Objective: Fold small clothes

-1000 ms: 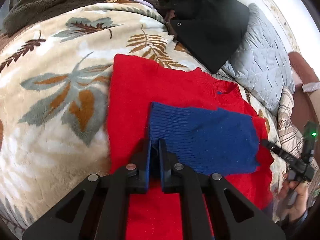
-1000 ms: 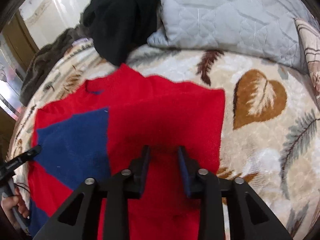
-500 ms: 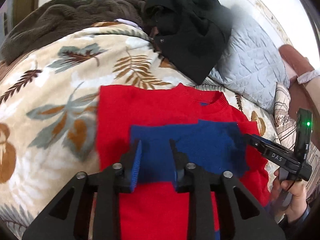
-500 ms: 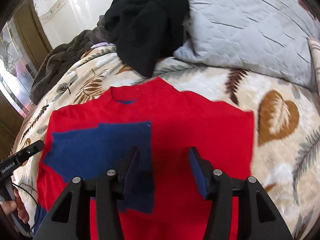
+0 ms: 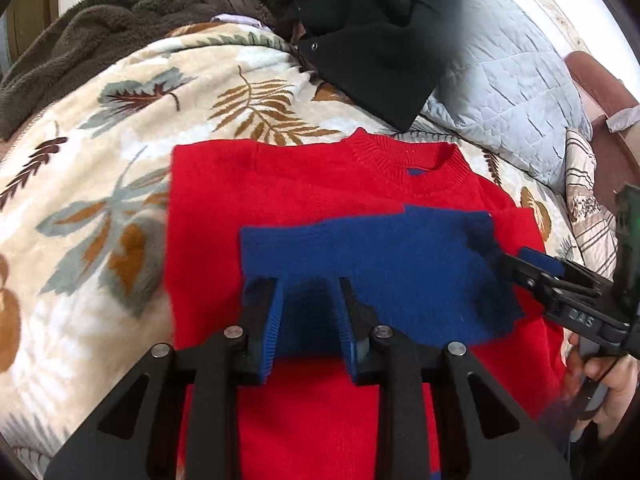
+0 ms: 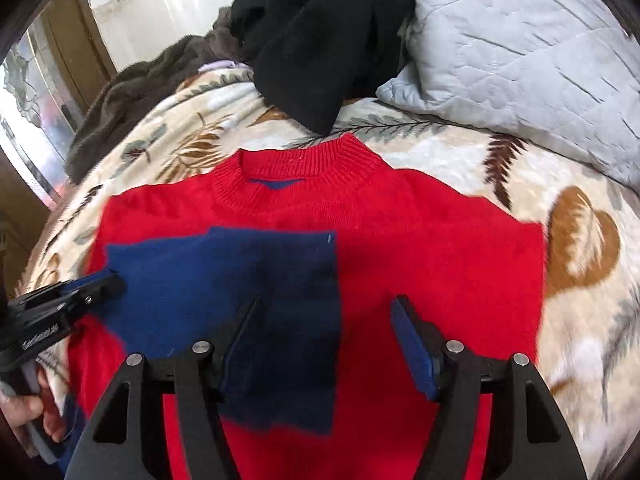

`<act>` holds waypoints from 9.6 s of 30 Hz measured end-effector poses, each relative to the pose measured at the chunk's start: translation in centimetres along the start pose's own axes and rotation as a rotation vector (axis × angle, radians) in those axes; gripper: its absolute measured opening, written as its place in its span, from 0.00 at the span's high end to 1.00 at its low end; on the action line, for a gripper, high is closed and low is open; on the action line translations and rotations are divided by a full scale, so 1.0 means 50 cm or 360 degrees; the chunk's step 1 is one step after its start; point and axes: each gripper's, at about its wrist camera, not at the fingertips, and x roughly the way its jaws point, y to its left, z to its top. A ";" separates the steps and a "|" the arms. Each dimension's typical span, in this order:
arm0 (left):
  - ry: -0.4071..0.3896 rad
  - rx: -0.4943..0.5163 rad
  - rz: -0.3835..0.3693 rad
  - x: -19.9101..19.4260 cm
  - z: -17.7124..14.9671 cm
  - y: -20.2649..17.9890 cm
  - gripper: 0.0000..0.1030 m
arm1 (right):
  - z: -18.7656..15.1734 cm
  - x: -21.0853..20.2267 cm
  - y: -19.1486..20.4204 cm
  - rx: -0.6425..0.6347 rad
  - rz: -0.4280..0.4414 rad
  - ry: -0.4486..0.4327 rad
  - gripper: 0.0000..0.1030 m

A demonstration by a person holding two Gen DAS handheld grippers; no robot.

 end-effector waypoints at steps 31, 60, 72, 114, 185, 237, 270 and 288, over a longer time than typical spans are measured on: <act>-0.0087 0.0233 0.0333 -0.212 -0.183 -0.129 0.35 | -0.259 -0.277 -0.008 0.0113 0.0058 -0.0120 0.34; 0.0289 0.0005 0.0214 -0.255 -0.431 -0.078 0.33 | -0.509 -0.365 -0.002 0.0246 -0.0196 0.0183 0.31; 0.0361 -0.0019 0.0119 -0.228 -0.457 -0.089 0.37 | -0.550 -0.318 -0.014 0.0299 -0.0101 0.0290 0.72; -0.0063 -0.0108 -0.0163 -0.307 -0.123 -0.097 1.00 | -0.211 -0.381 -0.022 0.0278 0.0267 -0.0233 0.94; 0.0081 -0.0054 -0.0212 -0.052 0.137 0.022 0.72 | 0.059 -0.061 -0.199 0.0476 0.0313 -0.0154 0.57; 0.0048 -0.0104 -0.0118 -0.067 -0.009 0.140 0.66 | 0.074 0.013 -0.230 0.0324 0.0072 -0.0028 0.61; -0.0115 -0.0204 -0.0098 -0.049 0.056 0.165 0.87 | 0.070 0.005 -0.250 0.0352 0.0042 -0.0090 0.62; -0.0314 -0.0215 0.0102 -0.007 0.144 0.164 1.00 | 0.111 -0.020 -0.267 0.0349 0.0083 -0.0277 0.94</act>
